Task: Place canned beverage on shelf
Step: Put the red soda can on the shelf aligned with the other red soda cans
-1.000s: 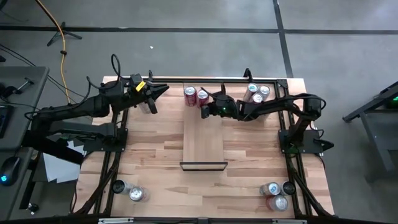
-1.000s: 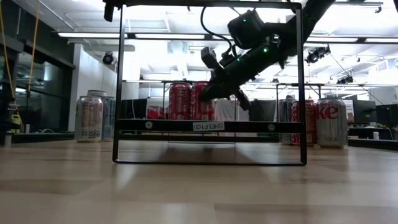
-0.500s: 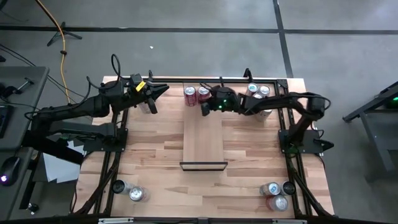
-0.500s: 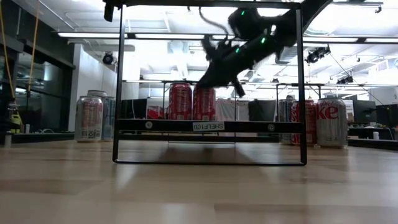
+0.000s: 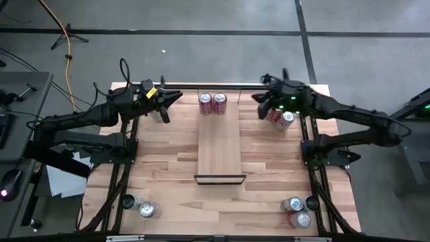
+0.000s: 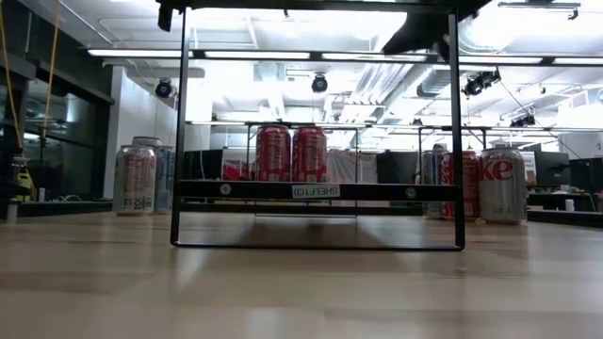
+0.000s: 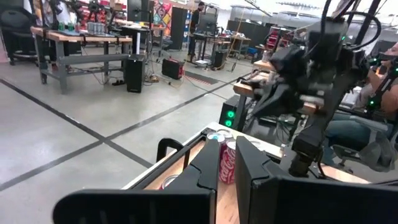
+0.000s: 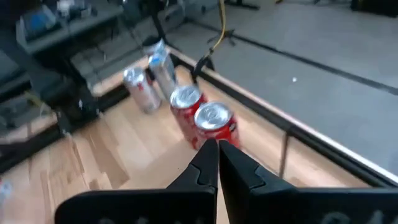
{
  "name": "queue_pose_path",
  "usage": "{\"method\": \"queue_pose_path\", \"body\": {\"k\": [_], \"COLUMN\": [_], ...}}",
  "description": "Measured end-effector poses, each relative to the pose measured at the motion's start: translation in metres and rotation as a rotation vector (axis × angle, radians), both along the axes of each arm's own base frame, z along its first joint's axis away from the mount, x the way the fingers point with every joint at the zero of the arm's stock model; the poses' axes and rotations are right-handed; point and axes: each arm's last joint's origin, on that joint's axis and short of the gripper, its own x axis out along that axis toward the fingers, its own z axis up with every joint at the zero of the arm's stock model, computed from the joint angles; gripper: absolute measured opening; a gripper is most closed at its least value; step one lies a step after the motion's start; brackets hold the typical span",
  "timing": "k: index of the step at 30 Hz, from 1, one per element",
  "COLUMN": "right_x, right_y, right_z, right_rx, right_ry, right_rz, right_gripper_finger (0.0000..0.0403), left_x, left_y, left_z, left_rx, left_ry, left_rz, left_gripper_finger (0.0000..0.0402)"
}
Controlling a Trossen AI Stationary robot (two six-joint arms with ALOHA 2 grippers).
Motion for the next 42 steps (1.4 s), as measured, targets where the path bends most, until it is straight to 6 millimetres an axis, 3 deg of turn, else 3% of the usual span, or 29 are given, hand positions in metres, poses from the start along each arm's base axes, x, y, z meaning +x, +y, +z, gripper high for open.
{"method": "queue_pose_path", "body": {"k": [7,12,21,26,37,42], "right_x": [-0.021,-0.019,-0.016,-0.016,-0.016,-0.020], "right_y": [0.006,0.008,0.010,0.011,0.009,0.007], "right_z": [0.017,0.017,0.018,0.018,0.018,0.010], "right_rx": [-0.072,-0.070,-0.070,-0.072,-0.014,0.026], "right_ry": [-0.070,-0.065,-0.089,-0.087,-0.111,-0.042], "right_rz": [0.003,0.070,0.198,0.215,0.134,-0.001], "right_gripper_finger": [0.0000,0.0000,0.0000,0.0000,0.0002,0.0052], "left_x": [0.000,0.001,0.003,0.003,0.003,0.003], "left_y": [-0.001,-0.001,-0.008,-0.008,-0.008,-0.008], "left_z": [0.001,0.001,0.001,0.001,0.000,0.000], "left_rx": [0.003,-0.003,-0.008,-0.014,-0.016,-0.016], "left_ry": [-0.005,-0.009,-0.011,-0.014,-0.011,-0.011], "left_rz": [-0.021,-0.044,-0.292,-0.298,-0.298,-0.298], "left_gripper_finger": [0.0000,0.0000,0.0000,0.0000,0.0000,0.0000]}}
